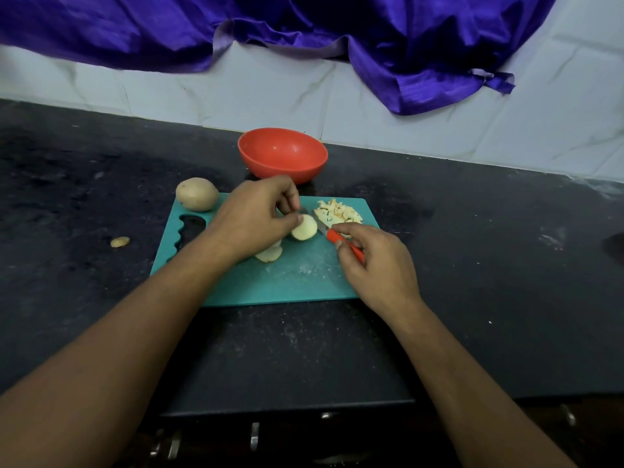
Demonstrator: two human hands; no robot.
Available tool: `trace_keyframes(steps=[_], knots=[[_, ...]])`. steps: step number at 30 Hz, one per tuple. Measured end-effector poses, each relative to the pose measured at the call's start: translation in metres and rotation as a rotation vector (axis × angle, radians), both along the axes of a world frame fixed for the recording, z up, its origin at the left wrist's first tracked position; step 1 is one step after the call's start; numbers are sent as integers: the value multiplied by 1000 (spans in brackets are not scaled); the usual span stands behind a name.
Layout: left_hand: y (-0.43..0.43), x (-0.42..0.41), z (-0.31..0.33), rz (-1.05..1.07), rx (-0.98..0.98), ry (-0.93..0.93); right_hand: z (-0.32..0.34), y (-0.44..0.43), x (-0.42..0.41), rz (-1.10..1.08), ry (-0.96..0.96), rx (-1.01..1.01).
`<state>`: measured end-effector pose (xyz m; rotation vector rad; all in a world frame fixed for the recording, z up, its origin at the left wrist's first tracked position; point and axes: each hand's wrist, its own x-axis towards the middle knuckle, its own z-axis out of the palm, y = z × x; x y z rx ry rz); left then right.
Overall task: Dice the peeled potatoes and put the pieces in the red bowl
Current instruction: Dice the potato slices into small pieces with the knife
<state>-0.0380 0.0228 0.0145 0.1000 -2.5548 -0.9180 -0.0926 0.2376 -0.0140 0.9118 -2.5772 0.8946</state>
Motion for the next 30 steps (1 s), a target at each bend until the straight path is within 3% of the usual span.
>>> trace_keyframes(steps=[6, 15, 23, 27, 30], knots=[[-5, -3, -5, -1, -273, -110, 3, -1, 3, -34, 11, 10], [-24, 6, 6, -3, -323, -260, 4, -2, 0, -51, 28, 31], [-4, -3, -9, 8, -351, -123, 5, -7, -4, -52, -166, -187], [-6, -7, -12, 104, -356, -82, 13, -14, -2, -5, -244, -137], [-8, -8, -13, 179, -347, -60, 22, -19, 1, 16, -208, 8]])
